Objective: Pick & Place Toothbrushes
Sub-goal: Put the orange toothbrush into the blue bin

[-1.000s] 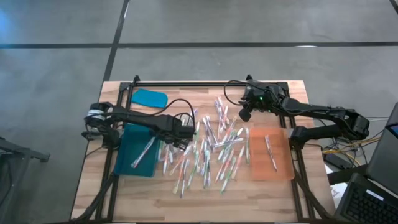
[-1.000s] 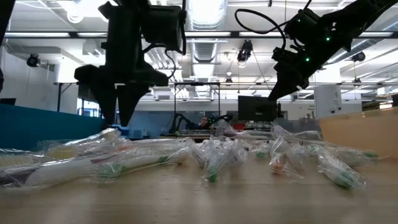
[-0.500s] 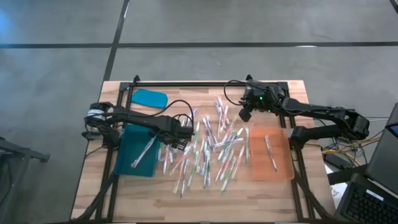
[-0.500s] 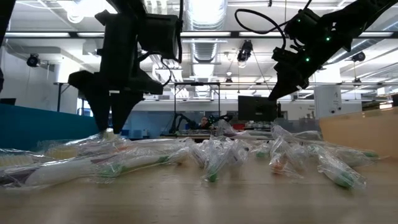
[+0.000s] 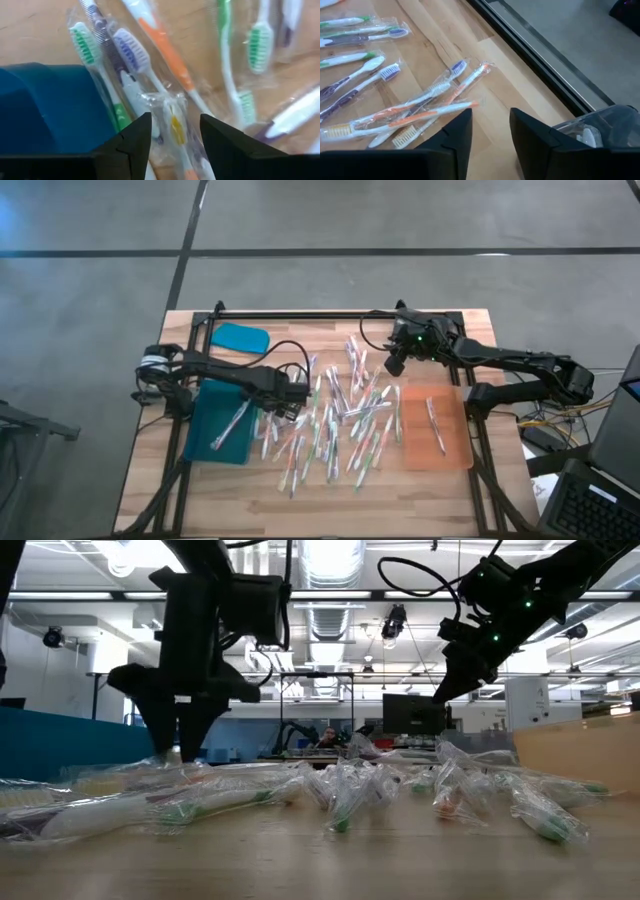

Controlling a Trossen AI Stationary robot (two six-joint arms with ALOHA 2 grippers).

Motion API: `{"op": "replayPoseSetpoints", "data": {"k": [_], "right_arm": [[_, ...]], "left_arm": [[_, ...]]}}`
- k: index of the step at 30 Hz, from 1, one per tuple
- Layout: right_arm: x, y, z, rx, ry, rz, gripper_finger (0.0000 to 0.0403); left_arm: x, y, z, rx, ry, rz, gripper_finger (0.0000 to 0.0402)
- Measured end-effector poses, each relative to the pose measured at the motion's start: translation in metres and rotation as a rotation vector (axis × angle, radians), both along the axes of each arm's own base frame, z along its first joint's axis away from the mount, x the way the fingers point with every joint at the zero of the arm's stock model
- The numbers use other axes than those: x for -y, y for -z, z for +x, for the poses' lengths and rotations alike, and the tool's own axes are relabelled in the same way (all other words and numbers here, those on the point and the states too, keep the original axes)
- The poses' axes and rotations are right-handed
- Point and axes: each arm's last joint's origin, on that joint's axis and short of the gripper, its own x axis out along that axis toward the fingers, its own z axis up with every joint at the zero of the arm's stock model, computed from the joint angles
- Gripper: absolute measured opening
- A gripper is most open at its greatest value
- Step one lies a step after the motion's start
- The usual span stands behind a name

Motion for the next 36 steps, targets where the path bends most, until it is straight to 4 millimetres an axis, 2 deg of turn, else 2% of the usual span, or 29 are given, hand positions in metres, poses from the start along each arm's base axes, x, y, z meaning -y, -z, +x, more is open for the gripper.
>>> {"op": "replayPoseSetpoints", "data": {"k": [8,19,26,31,36], "right_arm": [[0.0,0.0,0.0,-0.001,-0.001,-0.001,0.0134],[0.0,0.0,0.0,-0.004,-0.005,-0.007,0.0089],[0.0,0.0,0.0,-0.005,-0.004,-0.007,0.0063],[0.0,0.0,0.0,-0.005,-0.005,-0.007,0.0054],[0.0,0.0,0.0,-0.005,-0.005,-0.008,0.0052]], "left_arm": [[-0.002,0.005,-0.001,0.01,-0.008,-0.001,0.014],[-0.002,0.005,-0.001,0.013,-0.008,-0.002,0.0071],[-0.002,0.001,0.002,0.029,-0.007,-0.003,0.0067],[-0.001,-0.011,0.011,0.077,0.025,-0.024,0.0067],[0.0,-0.044,0.027,0.198,0.12,-0.034,0.0066]]}}
